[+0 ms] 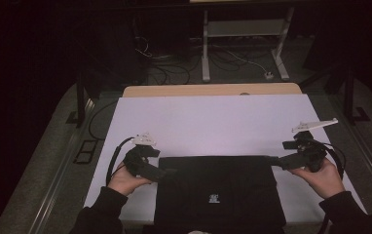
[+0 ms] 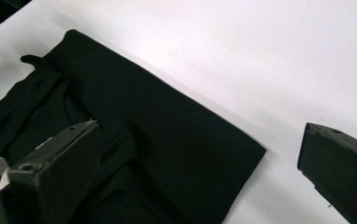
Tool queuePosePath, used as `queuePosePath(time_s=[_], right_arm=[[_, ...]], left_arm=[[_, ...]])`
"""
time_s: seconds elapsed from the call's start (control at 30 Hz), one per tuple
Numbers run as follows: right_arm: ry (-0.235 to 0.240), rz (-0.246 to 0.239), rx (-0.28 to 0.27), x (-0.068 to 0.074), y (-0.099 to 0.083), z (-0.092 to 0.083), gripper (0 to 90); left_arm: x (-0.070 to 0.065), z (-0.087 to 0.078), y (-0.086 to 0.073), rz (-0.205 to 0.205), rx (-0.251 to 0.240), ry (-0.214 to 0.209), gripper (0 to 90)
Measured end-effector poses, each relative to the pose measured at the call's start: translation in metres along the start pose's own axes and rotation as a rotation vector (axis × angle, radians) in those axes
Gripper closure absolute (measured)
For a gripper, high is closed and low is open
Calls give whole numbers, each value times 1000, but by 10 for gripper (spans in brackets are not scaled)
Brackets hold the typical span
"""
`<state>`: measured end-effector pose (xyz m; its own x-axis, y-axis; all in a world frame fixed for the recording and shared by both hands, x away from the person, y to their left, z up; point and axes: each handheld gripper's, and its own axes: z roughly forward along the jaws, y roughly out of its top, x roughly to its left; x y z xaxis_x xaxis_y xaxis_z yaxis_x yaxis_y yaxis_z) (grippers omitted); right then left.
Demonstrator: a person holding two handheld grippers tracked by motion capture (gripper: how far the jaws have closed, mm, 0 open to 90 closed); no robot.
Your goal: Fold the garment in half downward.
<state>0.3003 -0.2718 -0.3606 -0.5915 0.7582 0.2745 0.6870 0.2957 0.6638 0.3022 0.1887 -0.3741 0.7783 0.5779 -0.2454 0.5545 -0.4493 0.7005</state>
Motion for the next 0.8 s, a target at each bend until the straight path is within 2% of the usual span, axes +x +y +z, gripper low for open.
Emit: queuePosePath(time_s=[0.13,0.23,0.6,0.7,0.8], right_arm=[[0,11,4,-6,1,3,0],[-1,18,6,-10,0,5,0],[0,28,13,-22,-4,16,0],[2,23,12,-24,-4,18,0],[2,24,16,-26,-5,21,0]], left_arm=[[4,1,1,14,20,13,0],[5,2,2,-2,5,11,0],[15,7,3,0,14,15,0],[18,7,3,10,3,22,0],[22,7,3,-4,-11,17,0]])
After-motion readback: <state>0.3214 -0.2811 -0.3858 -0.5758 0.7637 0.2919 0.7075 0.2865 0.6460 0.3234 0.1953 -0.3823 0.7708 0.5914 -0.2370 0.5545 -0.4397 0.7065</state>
